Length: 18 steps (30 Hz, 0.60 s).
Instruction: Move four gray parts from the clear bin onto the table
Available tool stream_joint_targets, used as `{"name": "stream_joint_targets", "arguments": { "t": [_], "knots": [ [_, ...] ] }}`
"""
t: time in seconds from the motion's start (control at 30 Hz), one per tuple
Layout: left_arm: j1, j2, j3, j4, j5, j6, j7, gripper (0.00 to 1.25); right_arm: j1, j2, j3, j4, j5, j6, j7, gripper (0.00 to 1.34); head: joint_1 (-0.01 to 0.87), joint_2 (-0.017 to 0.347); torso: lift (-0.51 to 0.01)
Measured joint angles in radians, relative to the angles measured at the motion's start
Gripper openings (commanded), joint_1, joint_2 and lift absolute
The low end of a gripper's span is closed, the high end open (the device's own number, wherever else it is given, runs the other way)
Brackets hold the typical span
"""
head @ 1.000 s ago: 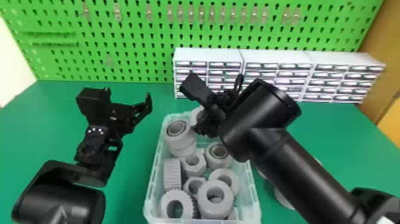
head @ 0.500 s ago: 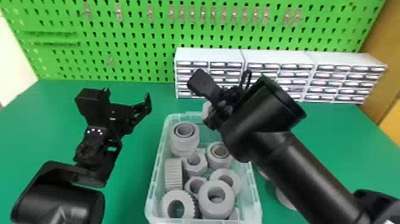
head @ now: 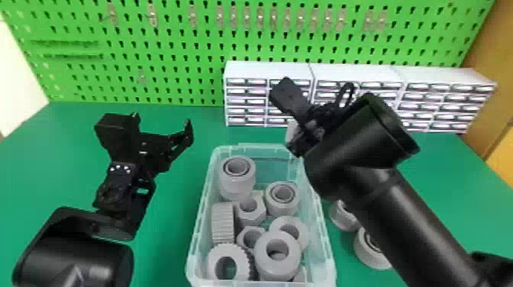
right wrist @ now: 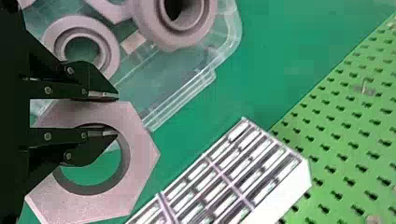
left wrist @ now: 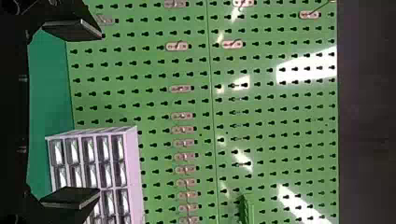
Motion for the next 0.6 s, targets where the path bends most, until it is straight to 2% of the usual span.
{"name": "stream_joint_targets", "arguments": {
  "t": [0.6],
  "knots": [
    [0.002,0.0,0.004,-0.004,-0.001,0.0,0.0,1.14,0.095,-0.024,-0.212,-0.021,0.094,0.02,0.008,0.17,0.678,0.034,-0.05]
  ]
}}
